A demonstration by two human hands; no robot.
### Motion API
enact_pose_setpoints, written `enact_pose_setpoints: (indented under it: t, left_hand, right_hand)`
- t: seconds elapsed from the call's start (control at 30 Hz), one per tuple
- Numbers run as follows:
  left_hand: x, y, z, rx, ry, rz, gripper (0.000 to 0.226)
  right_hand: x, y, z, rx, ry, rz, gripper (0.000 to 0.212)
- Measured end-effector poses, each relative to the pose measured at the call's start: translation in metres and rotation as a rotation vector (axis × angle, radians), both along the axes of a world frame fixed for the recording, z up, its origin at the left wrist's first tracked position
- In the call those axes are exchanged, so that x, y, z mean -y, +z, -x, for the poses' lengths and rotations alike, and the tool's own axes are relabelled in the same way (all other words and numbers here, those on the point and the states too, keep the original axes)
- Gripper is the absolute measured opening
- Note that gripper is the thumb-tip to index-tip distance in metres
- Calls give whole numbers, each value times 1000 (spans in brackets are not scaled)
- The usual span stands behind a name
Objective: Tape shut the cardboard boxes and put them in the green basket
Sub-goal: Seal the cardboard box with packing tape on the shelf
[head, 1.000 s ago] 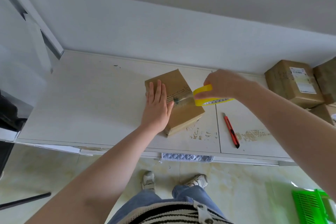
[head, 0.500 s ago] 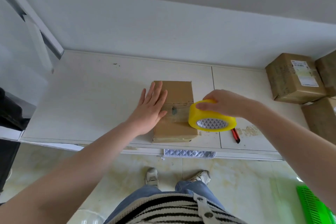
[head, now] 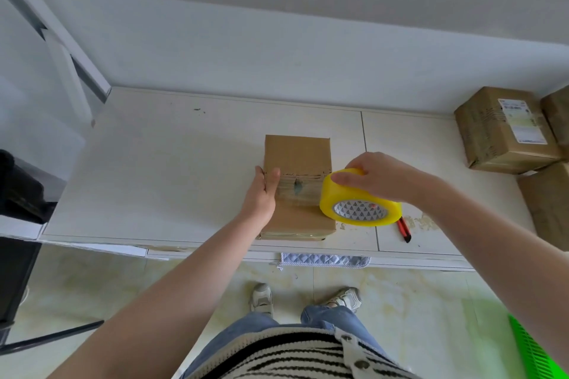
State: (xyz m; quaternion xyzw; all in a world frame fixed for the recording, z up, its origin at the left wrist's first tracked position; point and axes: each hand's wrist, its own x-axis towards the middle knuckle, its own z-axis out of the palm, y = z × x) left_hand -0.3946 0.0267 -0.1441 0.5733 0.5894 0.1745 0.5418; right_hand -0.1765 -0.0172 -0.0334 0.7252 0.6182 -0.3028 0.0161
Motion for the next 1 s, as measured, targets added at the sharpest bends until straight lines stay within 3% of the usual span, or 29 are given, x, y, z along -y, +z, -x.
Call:
enact_pose_setpoints:
  t: [0.17,0.37,0.5,0.7,1.0]
  left_hand:
    - [-1,-3,5,-55,-16,-75,45]
    - [14,6,-8,-305,-4,-112,76]
    - [16,8,-7,-362,-5,-158,69]
    - [16,9,-7,-368,46,-182,61]
    - [9,7,7,-330,27,-170,59]
  right_hand:
    - [0,-2,1,-20,-15,-4,42]
    - [-3,0,4,43,36,-5,52]
    - [-3,7,2,51,86,-14,60]
    - [-4,2,-26,419,242,-81,71]
    - [-7,-63,-25,165,17,81,108]
